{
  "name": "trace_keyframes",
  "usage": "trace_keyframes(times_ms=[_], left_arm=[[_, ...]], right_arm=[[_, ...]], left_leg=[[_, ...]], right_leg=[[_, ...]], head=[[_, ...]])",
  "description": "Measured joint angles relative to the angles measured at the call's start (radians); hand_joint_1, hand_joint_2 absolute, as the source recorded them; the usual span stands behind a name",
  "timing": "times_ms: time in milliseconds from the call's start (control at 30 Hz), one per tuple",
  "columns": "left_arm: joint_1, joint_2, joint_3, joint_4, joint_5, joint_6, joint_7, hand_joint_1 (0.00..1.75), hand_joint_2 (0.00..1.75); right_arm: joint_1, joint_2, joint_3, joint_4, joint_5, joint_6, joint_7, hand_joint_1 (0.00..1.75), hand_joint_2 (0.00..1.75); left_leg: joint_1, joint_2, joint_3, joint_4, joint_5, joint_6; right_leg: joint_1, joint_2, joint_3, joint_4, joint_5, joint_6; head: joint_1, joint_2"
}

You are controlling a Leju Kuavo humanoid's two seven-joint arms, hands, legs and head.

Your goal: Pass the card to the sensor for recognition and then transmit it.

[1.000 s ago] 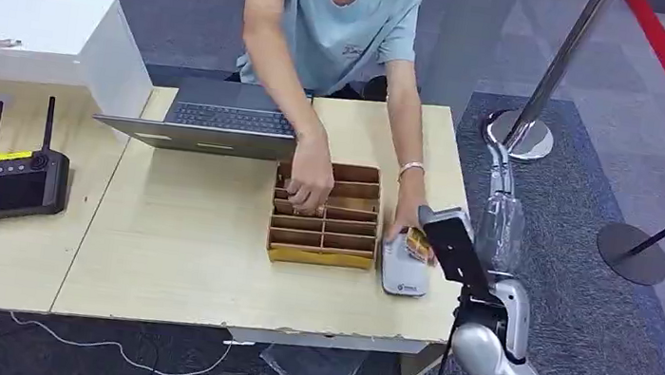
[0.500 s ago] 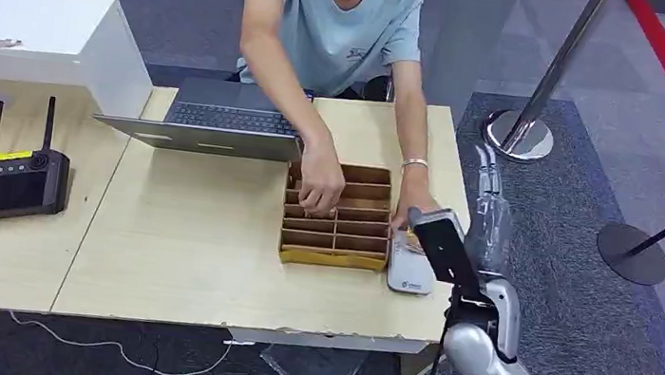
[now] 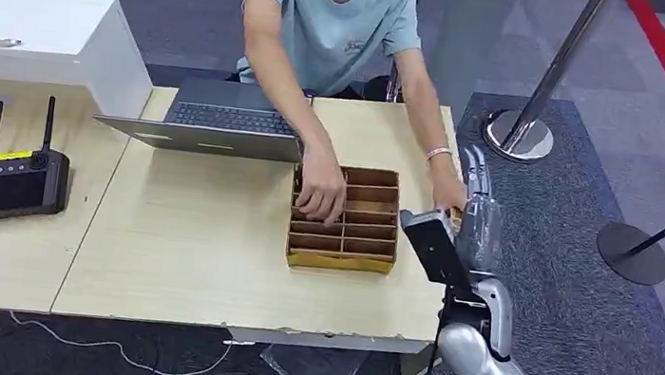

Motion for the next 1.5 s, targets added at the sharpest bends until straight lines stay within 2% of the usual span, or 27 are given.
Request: trace_keyframes(times_ms=[767, 1100, 1500], left_arm=[[-0.001, 0.0, 0.0, 0.0, -0.004, 0.0, -0.006, 0.0, 1.75], [-0.001, 0.0, 0.0, 0.0, -0.013, 0.0, -0.006, 0.0, 1.75], [-0.003, -0.001, 0.0, 0.0, -0.015, 0.0, -0.006, 0.0, 1.75]], right_arm=[[-0.044, 0.003, 0.039, 0.052, -0.016, 0.022, 0.0, 0.0, 1.75], [-0.076, 0.013, 0.076, 0.09, -0.023, 0.088, -0.003, 0.0, 1.75], [-0.127, 0.039, 0.152, 0.201, 0.006, 0.147, -0.008, 0.0, 1.75]], left_leg=[[0.0, 0.0, 0.0, 0.0, 0.0, 0.0], [0.0, 0.0, 0.0, 0.0, 0.0, 0.0], [0.0, 0.0, -0.001, 0.0, 0.0, 0.0]], right_leg=[[0.0, 0.0, 0.0, 0.0, 0.0, 0.0], [0.0, 0.0, 0.0, 0.0, 0.0, 0.0], [0.0, 0.0, 0.0, 0.0, 0.0, 0.0]], head=[[0.0, 0.0], [0.0, 0.0], [0.0, 0.0]])
